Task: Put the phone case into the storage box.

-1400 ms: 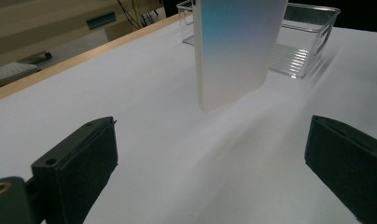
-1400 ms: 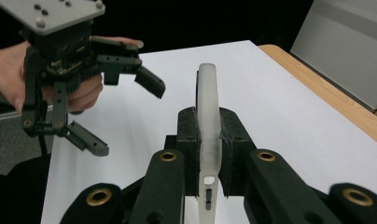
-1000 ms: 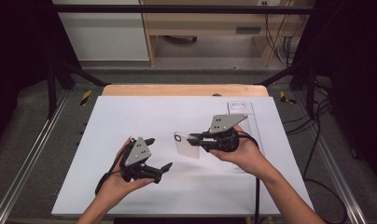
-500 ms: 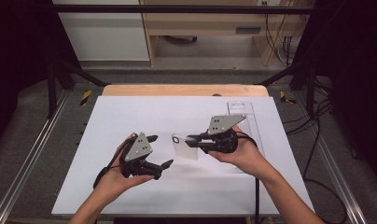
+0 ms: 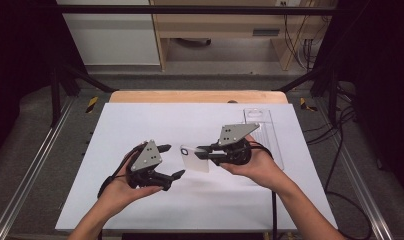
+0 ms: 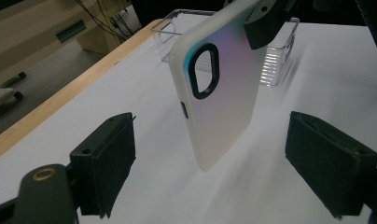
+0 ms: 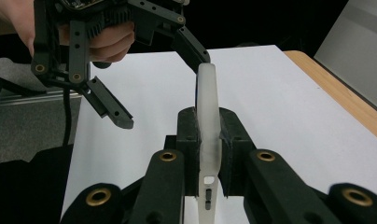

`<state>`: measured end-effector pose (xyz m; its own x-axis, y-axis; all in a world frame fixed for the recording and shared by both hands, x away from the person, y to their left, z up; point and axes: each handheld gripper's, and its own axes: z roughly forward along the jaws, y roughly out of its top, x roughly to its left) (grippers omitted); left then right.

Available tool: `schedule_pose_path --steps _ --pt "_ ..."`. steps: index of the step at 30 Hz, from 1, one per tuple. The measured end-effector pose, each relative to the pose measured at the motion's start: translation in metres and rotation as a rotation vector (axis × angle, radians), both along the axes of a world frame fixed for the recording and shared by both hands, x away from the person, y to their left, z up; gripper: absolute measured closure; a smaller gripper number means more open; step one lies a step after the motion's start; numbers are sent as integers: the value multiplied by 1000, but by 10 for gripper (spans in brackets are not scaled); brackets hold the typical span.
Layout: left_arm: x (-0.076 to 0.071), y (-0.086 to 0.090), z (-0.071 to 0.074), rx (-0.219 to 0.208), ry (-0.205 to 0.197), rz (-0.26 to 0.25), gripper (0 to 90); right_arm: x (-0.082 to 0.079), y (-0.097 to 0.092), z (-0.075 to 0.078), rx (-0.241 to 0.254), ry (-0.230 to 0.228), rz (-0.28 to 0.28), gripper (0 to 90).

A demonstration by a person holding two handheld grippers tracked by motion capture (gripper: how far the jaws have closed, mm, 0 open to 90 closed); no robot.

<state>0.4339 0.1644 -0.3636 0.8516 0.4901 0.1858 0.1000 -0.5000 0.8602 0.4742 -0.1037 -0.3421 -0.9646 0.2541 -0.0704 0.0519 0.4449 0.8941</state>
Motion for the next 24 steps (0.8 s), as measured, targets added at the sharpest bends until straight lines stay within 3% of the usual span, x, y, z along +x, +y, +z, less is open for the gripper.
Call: schedule_pose_path --steps 6,13,24 --pt "0 2 1 21 -5 -7 188 0 2 -1 -9 0 8 808" --pt "2 3 7 49 -22 -37 291 -1 4 -2 -11 3 21 808" --pt "6 3 7 72 -13 -62 394 -4 6 -1 -7 4 38 809"
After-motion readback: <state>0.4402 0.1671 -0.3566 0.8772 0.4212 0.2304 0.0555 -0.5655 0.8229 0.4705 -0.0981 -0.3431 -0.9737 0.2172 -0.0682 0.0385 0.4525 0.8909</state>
